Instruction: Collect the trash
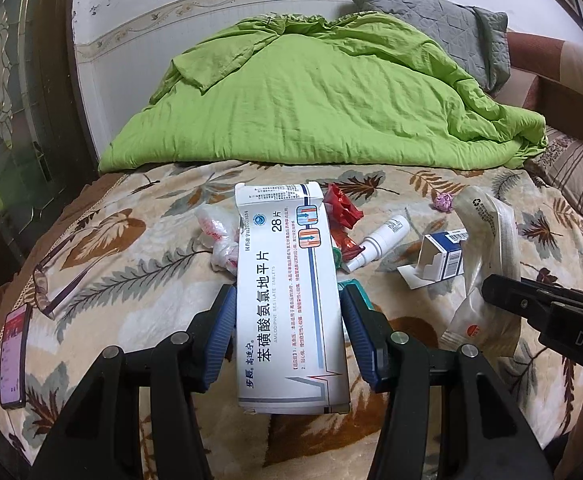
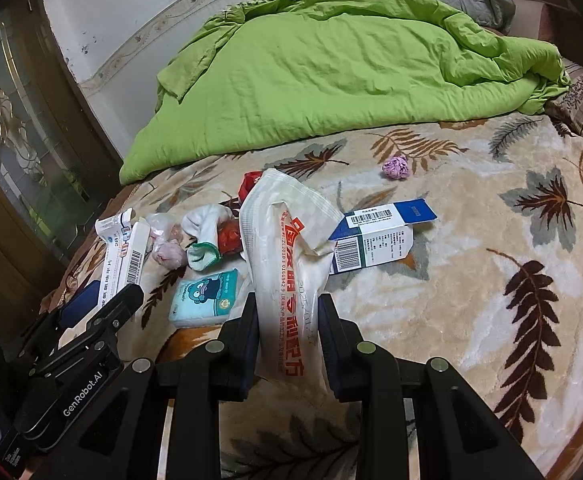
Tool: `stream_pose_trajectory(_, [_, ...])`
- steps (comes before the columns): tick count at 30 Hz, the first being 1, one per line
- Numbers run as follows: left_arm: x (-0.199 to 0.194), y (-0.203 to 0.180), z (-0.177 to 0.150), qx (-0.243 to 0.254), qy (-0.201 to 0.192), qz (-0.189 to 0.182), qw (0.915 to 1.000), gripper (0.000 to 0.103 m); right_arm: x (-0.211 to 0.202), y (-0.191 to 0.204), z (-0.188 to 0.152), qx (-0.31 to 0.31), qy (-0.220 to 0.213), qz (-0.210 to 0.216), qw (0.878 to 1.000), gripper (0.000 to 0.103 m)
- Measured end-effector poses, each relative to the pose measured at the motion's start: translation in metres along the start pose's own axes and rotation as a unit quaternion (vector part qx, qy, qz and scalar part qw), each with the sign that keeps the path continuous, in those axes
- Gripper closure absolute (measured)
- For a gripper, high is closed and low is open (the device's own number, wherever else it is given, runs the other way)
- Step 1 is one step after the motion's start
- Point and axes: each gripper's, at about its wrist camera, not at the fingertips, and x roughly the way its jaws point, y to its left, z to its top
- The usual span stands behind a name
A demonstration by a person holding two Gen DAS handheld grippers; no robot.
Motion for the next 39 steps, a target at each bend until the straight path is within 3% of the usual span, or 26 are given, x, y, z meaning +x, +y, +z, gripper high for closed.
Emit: stream_pose_trajectory(39, [0.0006,0.0016,0.0007,0.000,0.001,0.000,1.0000,0.050,-0.0006,0.0005,-0.0001,-0.003,-0.006,-0.001,1.000,0.073])
